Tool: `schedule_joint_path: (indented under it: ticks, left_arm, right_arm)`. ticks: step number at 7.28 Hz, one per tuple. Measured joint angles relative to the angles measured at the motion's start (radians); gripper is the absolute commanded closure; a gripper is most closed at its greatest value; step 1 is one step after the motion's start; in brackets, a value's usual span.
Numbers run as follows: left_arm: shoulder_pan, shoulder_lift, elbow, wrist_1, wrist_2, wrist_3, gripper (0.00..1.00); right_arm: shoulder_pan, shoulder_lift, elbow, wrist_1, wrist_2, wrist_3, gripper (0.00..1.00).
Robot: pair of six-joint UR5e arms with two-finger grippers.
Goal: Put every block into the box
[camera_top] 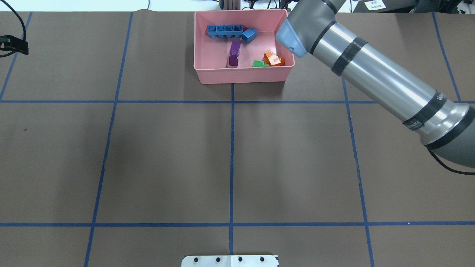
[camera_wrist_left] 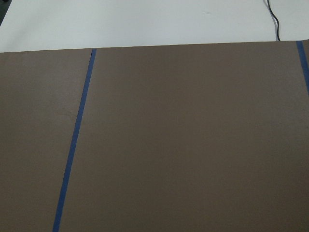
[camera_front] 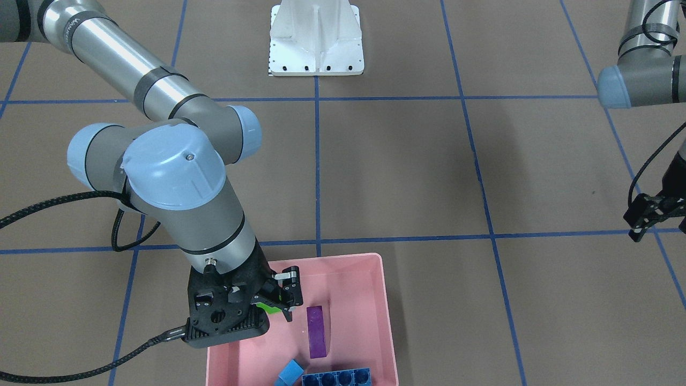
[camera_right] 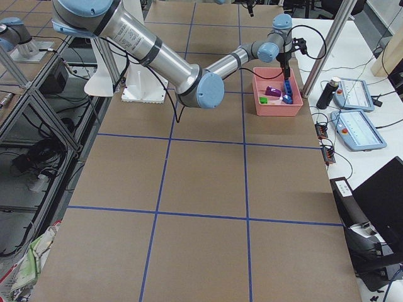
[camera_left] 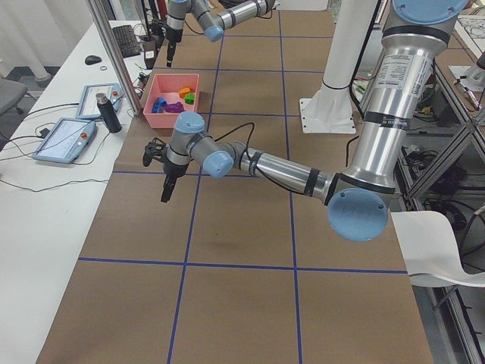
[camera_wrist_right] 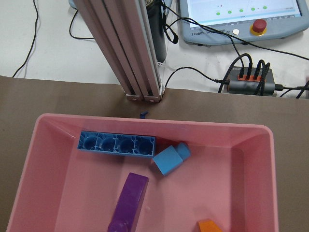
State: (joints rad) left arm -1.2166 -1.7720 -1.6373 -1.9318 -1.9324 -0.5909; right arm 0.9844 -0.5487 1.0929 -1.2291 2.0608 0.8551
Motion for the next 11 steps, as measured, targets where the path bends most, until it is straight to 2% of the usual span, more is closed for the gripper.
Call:
schedule_joint_path:
  ticks: [1, 3, 5, 6, 8, 11]
  left_arm:
    - [-0.02, 0.023, -0.043, 0.077, -0.004, 0.109, 0.0]
    - [-0.049, 0.062, -0.148, 0.255, -0.019, 0.287, 0.0]
    - [-0.117, 0.114, -0.191, 0.353, -0.126, 0.469, 0.0]
    - [-0.167, 0.16, -0.195, 0.362, -0.203, 0.55, 0.0]
    - [-0.242, 0.229, -0.197, 0.362, -0.283, 0.604, 0.0]
    - [-0.27, 0.297, -0.178, 0.363, -0.234, 0.612, 0.0]
  right_arm:
    - [0.043, -0.071, 0.091, -0.072, 0.045, -0.064, 0.0]
    - [0.13, -0.219, 0.317, -0.329, 0.097, -0.277, 0.0]
    - [0.222, -0.358, 0.5, -0.57, 0.119, -0.506, 0.0]
    - [0.264, -0.435, 0.567, -0.641, 0.155, -0.57, 0.0]
    - [0.339, -0.625, 0.642, -0.655, 0.261, -0.609, 0.0]
    - [0.365, -0.876, 0.664, -0.483, 0.288, -0.628, 0.0]
